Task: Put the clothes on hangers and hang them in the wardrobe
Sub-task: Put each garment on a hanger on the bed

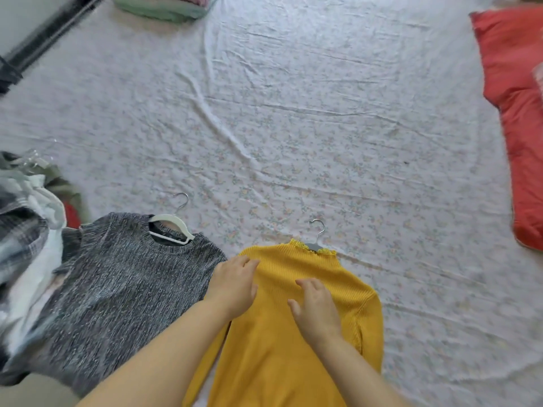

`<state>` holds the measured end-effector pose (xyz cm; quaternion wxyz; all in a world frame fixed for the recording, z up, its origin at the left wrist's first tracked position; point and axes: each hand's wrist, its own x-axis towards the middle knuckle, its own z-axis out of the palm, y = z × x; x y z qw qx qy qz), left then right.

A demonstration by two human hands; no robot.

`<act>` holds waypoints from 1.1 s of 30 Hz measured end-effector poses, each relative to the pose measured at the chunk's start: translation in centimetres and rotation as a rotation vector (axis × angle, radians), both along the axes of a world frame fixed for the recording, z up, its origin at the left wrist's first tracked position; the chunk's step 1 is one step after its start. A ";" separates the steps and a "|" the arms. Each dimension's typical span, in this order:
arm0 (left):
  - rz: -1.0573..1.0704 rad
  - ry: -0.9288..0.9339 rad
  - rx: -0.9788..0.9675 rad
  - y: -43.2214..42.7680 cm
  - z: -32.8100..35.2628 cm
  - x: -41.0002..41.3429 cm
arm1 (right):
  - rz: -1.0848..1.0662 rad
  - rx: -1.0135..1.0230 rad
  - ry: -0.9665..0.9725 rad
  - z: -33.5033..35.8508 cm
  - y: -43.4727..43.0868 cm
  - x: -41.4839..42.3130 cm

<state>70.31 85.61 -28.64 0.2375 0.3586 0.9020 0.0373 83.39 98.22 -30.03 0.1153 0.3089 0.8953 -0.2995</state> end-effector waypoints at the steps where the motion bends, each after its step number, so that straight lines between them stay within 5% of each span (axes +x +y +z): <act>1: 0.011 0.010 -0.003 -1.1 1.4 0.1 | 0.018 0.004 0.005 1.3 -0.7 -0.1; 13: 0.269 0.109 -0.026 -20.1 12.3 1.6 | 0.372 0.051 -0.001 11.8 -13.5 -3.5; 33: 0.634 0.073 0.018 -62.3 14.3 -0.9 | 0.618 0.153 -0.064 14.9 -50.2 -12.8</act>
